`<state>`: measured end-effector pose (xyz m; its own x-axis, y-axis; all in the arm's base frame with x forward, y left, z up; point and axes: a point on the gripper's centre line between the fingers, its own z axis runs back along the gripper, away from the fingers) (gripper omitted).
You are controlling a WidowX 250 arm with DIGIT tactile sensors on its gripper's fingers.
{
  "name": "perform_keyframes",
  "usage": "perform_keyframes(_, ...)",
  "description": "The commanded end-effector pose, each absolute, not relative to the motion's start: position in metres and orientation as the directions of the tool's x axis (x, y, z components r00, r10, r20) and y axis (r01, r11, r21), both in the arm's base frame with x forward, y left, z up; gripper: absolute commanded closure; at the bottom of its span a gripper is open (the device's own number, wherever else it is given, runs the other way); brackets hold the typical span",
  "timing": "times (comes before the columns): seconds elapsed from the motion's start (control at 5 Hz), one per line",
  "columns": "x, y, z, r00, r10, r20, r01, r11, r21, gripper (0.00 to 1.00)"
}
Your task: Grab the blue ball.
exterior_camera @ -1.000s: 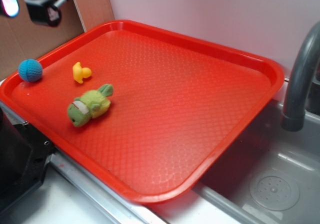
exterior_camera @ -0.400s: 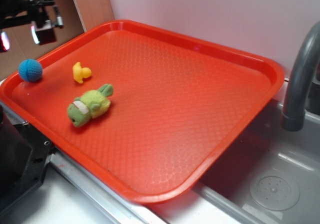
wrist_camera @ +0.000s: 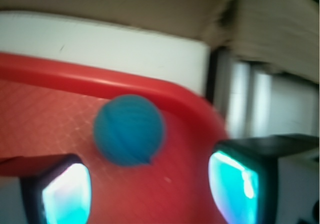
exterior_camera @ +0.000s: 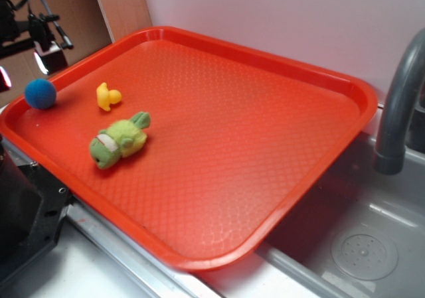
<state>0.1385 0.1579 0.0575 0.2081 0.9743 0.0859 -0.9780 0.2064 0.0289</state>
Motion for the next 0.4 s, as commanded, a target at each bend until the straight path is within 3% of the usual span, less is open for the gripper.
perform_keyframes(0.0, 0.146, 0.151, 0.033, 0.292, 0.952, 0.091, -0.956, 0.288, 0.061, 0.00)
perform_keyframes(0.2, 0.147, 0.147, 0.015, 0.313, 0.944, 0.103, -0.943, 0.297, 0.150, 0.74)
